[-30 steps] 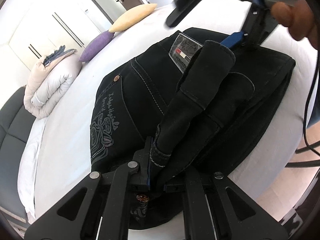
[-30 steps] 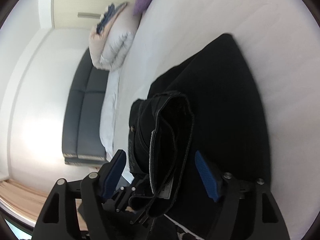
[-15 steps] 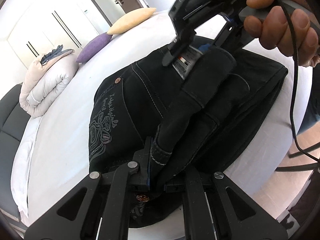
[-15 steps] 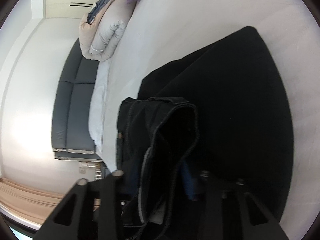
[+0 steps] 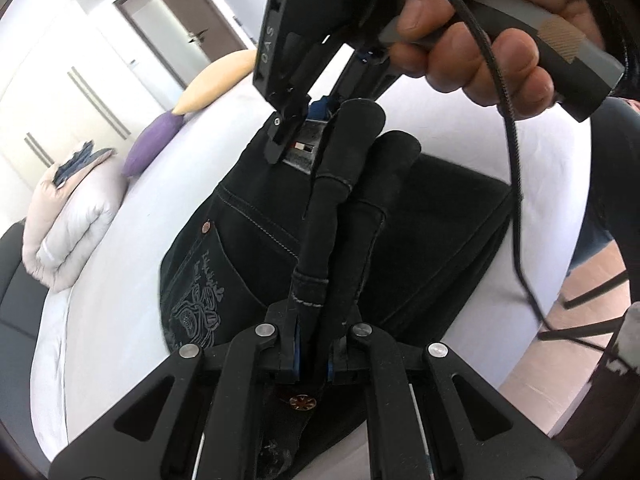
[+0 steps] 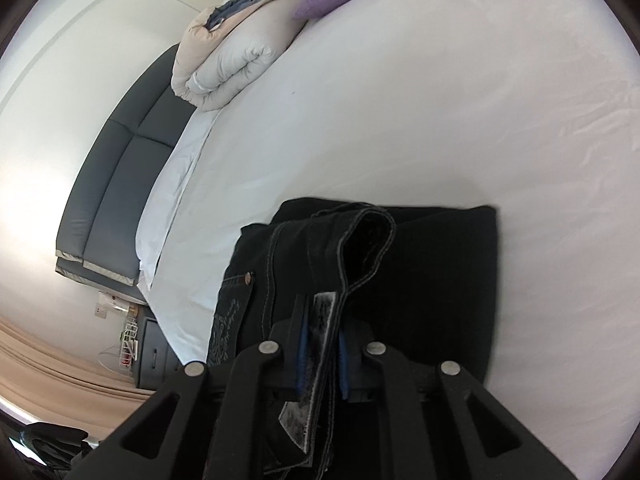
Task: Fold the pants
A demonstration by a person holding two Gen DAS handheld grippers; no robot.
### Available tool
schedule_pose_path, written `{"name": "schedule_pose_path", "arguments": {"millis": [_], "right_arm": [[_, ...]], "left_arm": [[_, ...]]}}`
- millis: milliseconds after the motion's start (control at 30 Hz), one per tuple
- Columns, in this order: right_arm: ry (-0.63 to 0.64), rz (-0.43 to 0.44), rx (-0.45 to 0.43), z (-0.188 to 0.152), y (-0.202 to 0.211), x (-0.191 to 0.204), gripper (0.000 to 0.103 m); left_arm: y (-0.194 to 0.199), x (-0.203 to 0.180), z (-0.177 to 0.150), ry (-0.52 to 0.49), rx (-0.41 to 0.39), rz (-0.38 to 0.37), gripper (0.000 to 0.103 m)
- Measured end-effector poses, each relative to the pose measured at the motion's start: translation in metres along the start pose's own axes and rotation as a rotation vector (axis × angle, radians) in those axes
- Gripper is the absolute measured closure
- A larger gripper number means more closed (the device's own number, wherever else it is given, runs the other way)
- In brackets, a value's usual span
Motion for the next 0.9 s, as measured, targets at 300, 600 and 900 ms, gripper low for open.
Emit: {"name": "schedule_pose_path", "arguments": {"millis": [300,600,900], "right_arm": [[-0.062,0.052,-0.023,-0.011,0.003,-0.037,0.091],[-0.081,0.069,-0.049,-0.016,0.017,-0.054,0.091],[-0.155,0.18,-0.05,-0.025,0.003,-0.082,0.089]], "left_arm": [[-0.003,-0.014,0.001,-0.047,0.015,-0.025,0.096],[0.005,-0.016,0.006,-0.082,0.0,-0.04,0.096],[0.003,0.001,-0.019,-0.013,0.015,-0.102,0.091]]}}
Point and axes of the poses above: each gripper's, at about its wrist camera, not at the fingertips, and y roughly against the way its jaws point, x to its left, z to its top, the point moved 5 cm from there along -y, roughly the way its jaws point, and after that the axes turned 13 degrees about x, right-handed, at the moved point
